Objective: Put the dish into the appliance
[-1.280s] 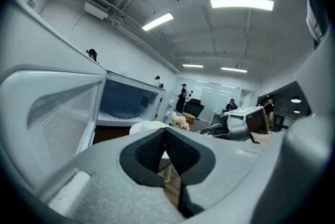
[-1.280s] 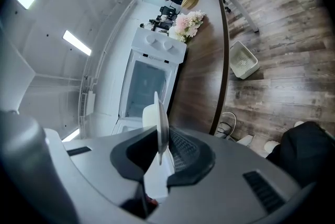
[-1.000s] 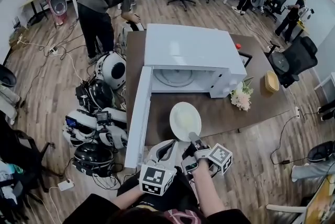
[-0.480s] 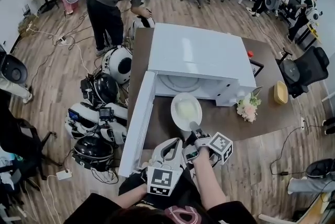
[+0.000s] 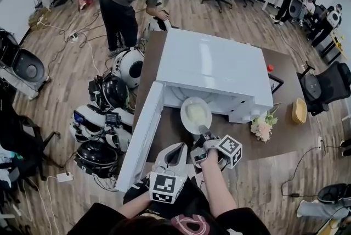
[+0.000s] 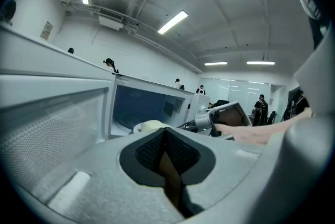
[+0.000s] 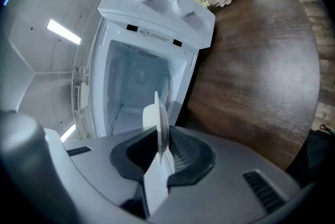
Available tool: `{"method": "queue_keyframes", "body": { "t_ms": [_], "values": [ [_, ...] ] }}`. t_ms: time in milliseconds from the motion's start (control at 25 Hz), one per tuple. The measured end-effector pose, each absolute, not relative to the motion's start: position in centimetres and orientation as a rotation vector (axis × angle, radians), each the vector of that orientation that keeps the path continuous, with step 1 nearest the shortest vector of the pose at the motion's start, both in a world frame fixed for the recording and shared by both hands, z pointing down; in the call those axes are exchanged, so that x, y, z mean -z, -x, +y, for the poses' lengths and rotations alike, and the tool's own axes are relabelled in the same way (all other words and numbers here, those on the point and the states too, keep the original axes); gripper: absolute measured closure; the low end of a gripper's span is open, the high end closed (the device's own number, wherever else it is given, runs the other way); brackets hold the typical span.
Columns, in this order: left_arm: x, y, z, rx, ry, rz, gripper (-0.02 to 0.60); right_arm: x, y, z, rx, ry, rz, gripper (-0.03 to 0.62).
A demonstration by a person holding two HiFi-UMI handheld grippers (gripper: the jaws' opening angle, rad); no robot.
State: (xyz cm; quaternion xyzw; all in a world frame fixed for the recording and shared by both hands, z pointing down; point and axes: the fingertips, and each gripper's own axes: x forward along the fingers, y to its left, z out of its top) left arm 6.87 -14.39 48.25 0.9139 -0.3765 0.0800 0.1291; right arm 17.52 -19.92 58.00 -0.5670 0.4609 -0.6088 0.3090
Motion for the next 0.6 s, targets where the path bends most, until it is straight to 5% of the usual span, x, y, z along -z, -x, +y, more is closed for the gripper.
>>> {"method": "queue_keyframes", "body": {
  "t_ms": [600],
  "values": [
    [-48.7, -7.6, -17.9, -0.229, -2.636, -1.197, 0.572, -58.9, -18.6, -24.5, 1.663, 1.461, 1.183, 0.531]
  ]
}}
